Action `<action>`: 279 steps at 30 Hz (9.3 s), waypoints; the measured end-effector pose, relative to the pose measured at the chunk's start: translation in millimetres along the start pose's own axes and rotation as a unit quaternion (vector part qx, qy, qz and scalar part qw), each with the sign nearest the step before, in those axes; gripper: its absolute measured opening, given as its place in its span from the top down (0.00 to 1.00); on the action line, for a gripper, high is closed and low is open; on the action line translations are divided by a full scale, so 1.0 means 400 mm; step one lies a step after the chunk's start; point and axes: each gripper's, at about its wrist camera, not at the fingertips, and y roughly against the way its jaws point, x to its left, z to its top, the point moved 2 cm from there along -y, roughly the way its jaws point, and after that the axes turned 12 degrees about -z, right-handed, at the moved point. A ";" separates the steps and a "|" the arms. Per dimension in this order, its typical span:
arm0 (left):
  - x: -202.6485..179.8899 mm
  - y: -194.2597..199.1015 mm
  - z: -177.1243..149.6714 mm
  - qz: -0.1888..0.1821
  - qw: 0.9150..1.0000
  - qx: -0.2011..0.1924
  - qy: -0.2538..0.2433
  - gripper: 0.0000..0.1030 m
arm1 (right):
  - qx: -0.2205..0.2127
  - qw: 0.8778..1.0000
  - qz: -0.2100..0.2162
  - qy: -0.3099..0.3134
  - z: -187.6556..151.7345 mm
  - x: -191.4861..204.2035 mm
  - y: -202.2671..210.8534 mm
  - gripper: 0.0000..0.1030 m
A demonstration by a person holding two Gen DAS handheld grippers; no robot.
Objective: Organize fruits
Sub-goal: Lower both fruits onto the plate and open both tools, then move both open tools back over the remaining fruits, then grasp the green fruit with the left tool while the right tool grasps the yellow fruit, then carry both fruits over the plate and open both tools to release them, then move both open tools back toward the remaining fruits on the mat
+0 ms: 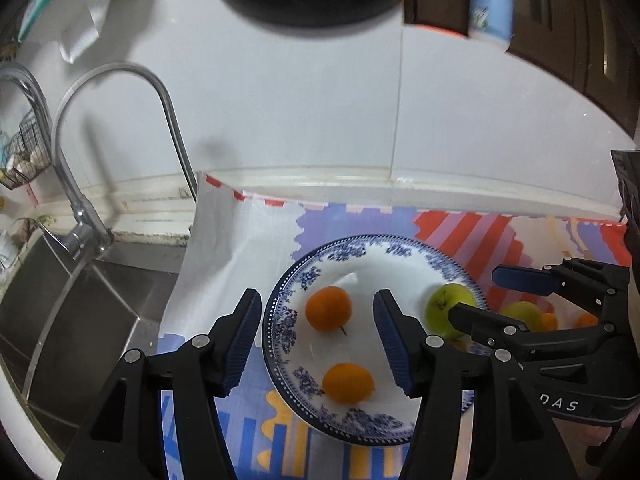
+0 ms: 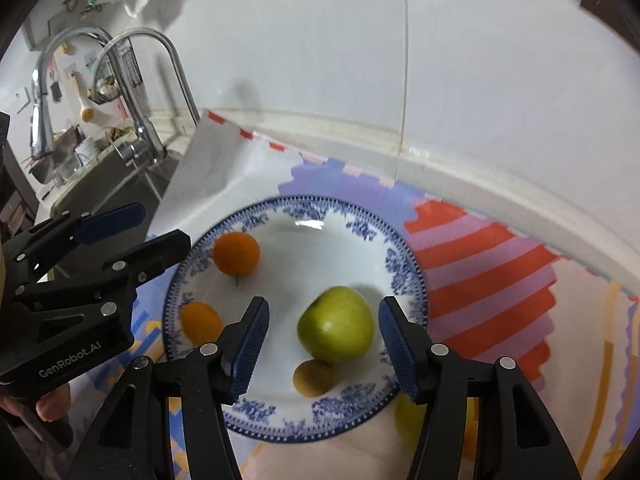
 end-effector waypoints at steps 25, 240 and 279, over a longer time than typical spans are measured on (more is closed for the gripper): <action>-0.242 0.235 -0.014 -0.064 0.994 -0.078 -0.042 0.21 | -0.113 0.989 -0.082 -0.055 -0.128 -0.130 0.382 0.37; -0.060 0.114 -0.049 -0.048 0.998 -0.041 -0.022 0.46 | -0.047 0.999 0.010 -0.009 -0.086 0.031 0.148 0.70; -0.437 0.187 -0.089 -0.120 0.983 -0.084 -0.108 0.19 | -0.098 0.986 -0.119 -0.066 -0.280 -0.288 0.419 0.48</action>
